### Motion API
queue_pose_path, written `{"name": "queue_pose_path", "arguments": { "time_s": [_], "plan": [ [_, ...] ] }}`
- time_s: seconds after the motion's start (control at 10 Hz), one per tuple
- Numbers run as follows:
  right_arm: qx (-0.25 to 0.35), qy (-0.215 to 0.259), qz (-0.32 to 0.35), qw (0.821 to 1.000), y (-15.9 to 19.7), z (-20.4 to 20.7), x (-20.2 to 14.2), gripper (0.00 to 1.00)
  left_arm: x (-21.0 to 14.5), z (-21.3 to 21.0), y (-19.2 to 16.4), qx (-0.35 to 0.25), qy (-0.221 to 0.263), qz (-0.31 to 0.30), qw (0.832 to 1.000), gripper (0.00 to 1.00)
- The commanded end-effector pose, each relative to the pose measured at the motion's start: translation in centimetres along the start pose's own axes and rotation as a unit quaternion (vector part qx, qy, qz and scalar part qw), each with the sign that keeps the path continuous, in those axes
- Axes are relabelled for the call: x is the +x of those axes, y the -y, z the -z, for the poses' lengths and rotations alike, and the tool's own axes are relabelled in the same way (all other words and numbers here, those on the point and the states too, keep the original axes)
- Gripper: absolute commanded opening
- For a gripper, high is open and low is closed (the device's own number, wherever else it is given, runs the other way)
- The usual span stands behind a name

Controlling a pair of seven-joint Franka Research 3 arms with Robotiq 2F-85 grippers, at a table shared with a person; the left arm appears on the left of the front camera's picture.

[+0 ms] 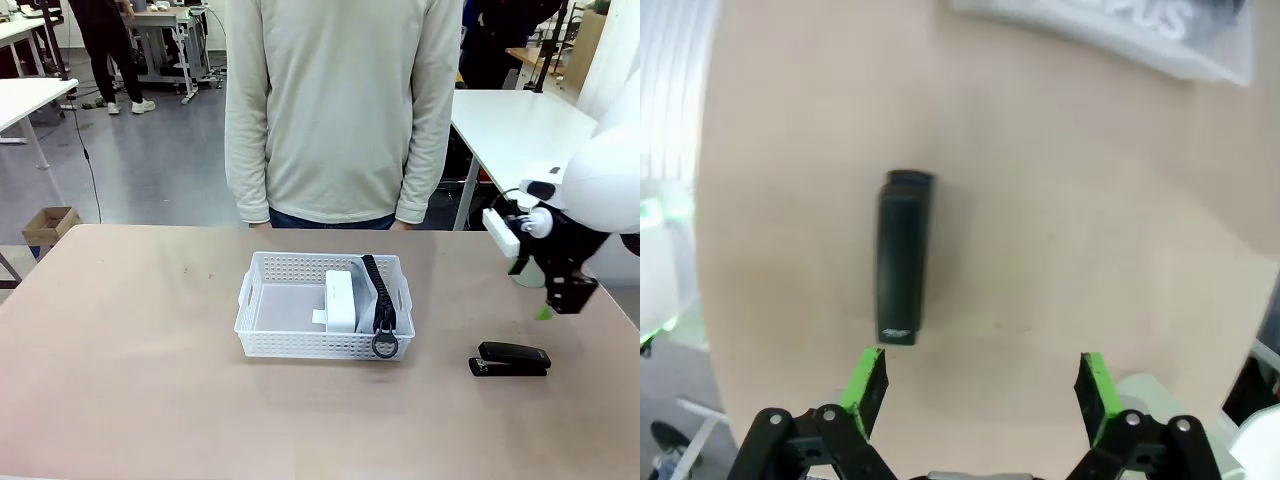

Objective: Efficiently arrange items inside the basket to fit them all.
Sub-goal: Pick up the Stapler and place it inside the Organizing basket.

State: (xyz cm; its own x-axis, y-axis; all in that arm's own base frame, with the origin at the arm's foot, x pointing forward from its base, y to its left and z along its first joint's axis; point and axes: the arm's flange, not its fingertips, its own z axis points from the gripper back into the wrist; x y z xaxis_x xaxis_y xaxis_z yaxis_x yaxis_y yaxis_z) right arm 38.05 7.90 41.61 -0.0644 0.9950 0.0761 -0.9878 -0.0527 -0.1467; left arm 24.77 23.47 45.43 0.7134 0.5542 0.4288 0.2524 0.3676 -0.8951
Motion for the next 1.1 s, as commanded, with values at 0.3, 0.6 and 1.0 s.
{"name": "queue_pose_path", "arguments": {
  "time_s": [0.3, 0.6, 1.0],
  "plan": [
    [0.005, -0.011, 0.007, 1.000, -0.2, 0.6, 1.4, 1.00, -0.2, 0.1, 0.0, -0.009, 0.006, 0.011, 1.000, 1.00],
    [0.115, -0.041, 0.036, 0.992, -0.5, 1.9, 1.9, 1.00, -0.2, 0.1, 0.0, -0.009, 0.006, 0.011, 1.000, 1.00],
    [0.146, -0.059, 0.061, 0.986, -2.3, 5.9, 1.3, 1.00, -0.2, 0.1, 0.0, -0.009, 0.006, 0.011, 1.000, 1.00]
  ]
}}
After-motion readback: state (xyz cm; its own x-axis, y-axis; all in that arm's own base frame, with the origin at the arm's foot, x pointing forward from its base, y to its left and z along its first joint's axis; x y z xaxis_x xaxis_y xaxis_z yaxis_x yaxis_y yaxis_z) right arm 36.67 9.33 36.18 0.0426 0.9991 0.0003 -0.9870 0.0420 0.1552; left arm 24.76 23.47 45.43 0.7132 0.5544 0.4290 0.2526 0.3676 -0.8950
